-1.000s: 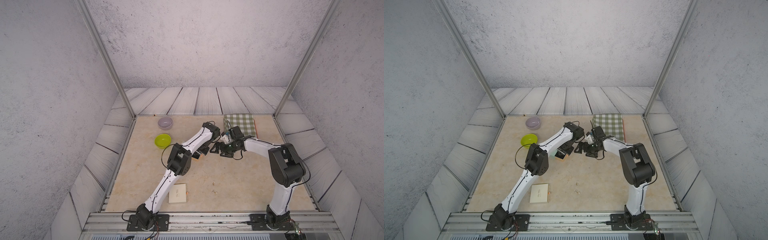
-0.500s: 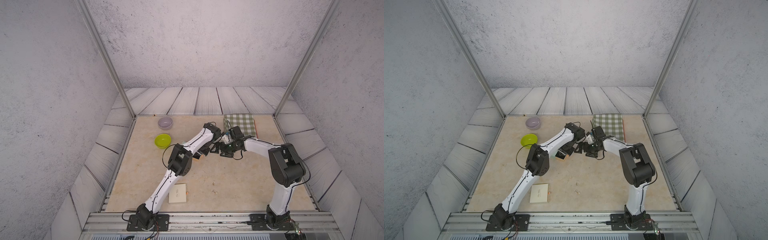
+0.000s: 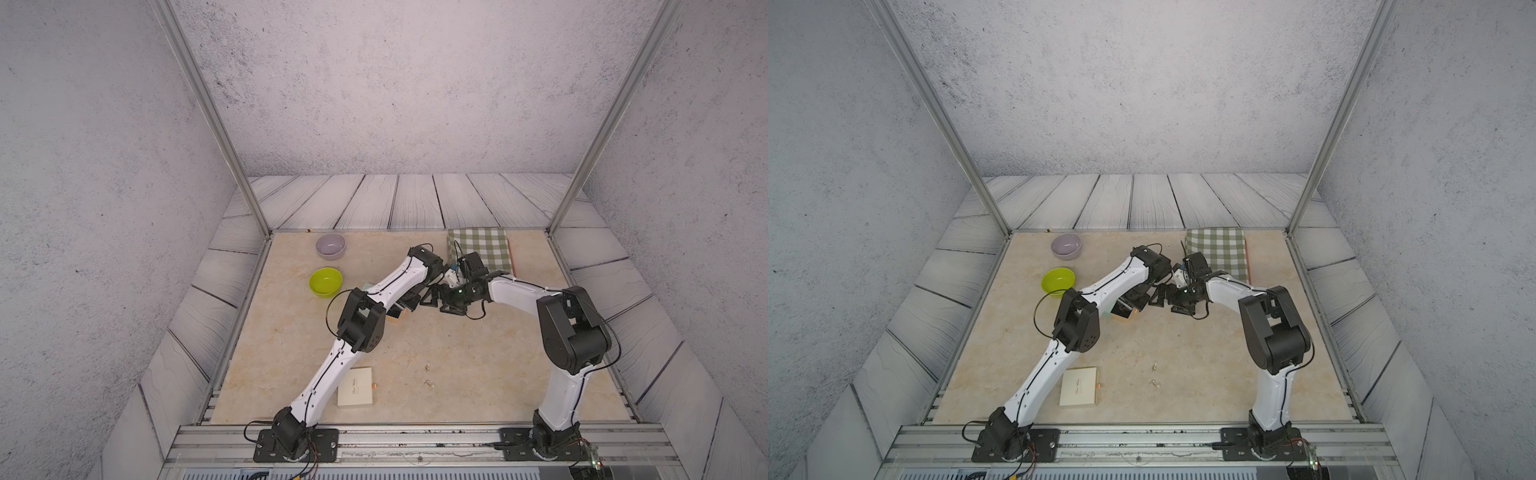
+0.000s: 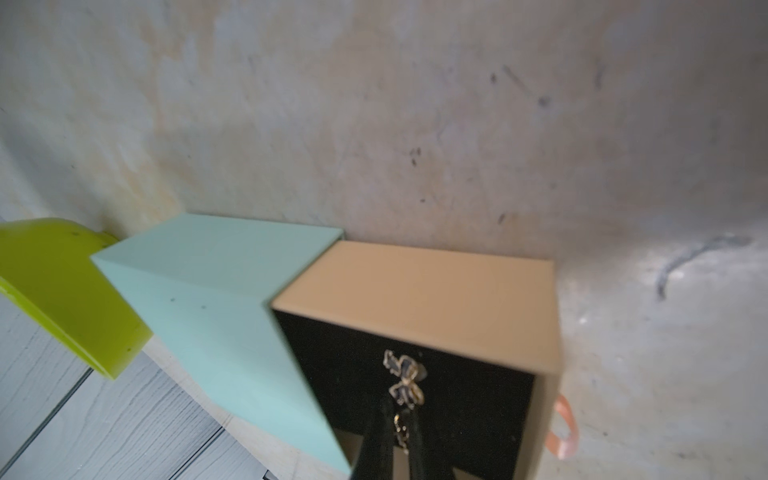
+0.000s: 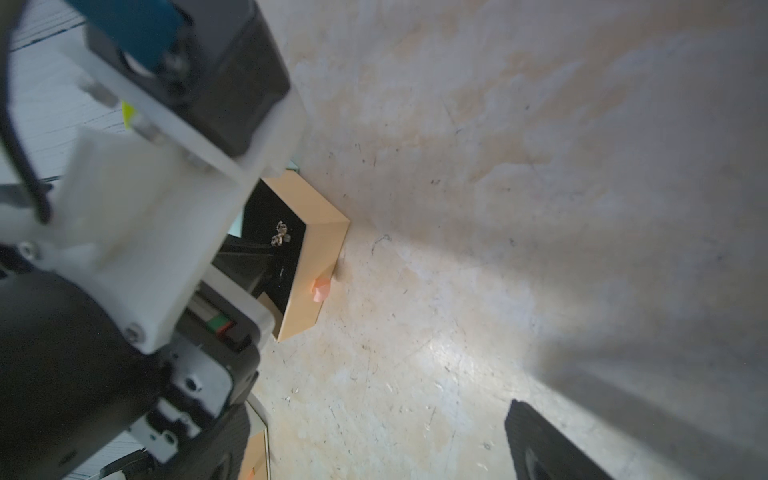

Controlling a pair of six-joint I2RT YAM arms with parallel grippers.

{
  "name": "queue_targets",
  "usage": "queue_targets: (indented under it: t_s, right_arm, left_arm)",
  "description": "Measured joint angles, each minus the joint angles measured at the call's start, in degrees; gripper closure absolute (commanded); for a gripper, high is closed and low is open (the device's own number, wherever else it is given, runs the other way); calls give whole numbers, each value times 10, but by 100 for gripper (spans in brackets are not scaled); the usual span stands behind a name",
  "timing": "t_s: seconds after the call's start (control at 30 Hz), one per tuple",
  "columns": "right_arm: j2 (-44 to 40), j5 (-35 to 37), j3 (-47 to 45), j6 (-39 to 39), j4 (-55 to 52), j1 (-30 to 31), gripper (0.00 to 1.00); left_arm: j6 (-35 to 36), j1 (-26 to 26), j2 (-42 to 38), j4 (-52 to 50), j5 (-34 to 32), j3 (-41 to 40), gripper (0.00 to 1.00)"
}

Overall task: Place the earrings into the drawer-style jewelry box
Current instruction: Insert the earring into the inner lining.

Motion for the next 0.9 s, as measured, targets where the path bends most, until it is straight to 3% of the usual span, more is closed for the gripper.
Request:
queue_targets:
  t_s: [0.9]
  right_arm:
    - [0, 0, -2, 0, -9, -3, 1]
  left_arm:
    - [-2, -10, 0, 0, -16, -14, 100]
